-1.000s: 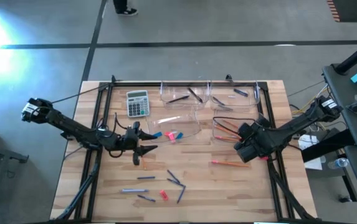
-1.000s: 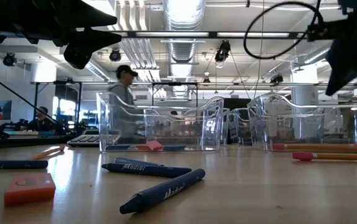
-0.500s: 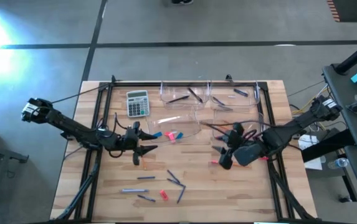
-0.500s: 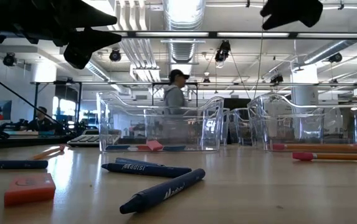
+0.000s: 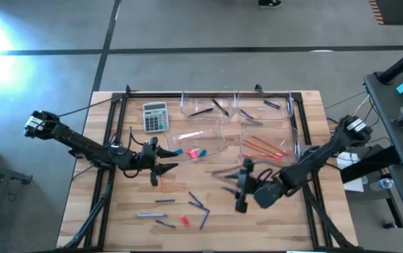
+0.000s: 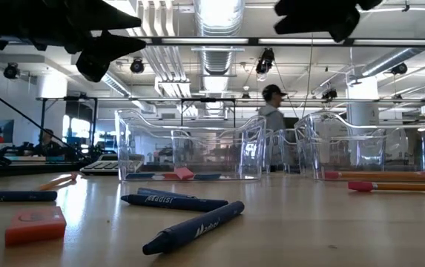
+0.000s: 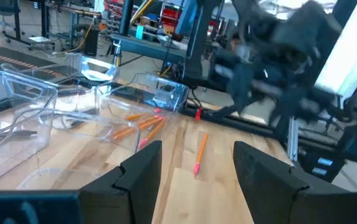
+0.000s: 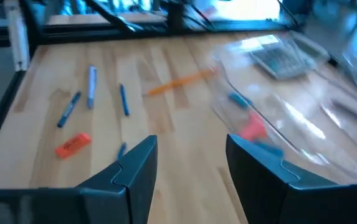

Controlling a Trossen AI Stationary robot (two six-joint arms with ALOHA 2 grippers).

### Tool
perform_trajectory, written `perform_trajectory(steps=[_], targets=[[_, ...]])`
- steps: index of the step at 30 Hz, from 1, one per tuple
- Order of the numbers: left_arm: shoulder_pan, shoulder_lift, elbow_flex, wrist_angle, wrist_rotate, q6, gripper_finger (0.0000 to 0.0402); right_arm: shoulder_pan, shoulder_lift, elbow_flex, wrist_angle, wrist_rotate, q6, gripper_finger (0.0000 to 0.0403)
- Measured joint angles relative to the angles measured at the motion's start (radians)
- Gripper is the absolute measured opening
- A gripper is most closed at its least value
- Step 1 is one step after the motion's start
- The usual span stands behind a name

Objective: Sort crayons/erasers/pens/pencils in bins
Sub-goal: Put the blue crayon into the top right transparent bin

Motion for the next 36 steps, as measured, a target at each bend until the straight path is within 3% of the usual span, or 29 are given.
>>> perform_trajectory(steps=[3,9,13,24,30,36], targets=[[-0.01,-0.018,0.043,-0.079,0.035,-0.012,0.0185,0.011,0.075,0.02,0.102,0.0,-0.09,0.0182],[-0.046,-0.036,0.266,-0.71,0.042,-0.102,0.0185,0.072,0.108,0.098,0.114,0.001,-0.136,0.0182],[-0.099,0.012,0.384,-0.948,0.042,-0.153,0.0185,0.112,0.094,0.115,0.119,0.003,-0.154,0.0182],[-0.261,0.226,0.398,-0.987,0.152,-0.311,0.0185,0.155,0.093,0.116,0.142,0.061,-0.164,0.0182],[-0.272,0.363,0.397,-0.988,0.287,-0.317,0.0185,0.155,0.092,0.126,0.148,0.061,-0.183,0.0182],[-0.276,0.44,0.397,-1.0,0.307,-0.337,0.0185,0.155,0.092,0.119,0.147,0.06,-0.183,0.0182]])
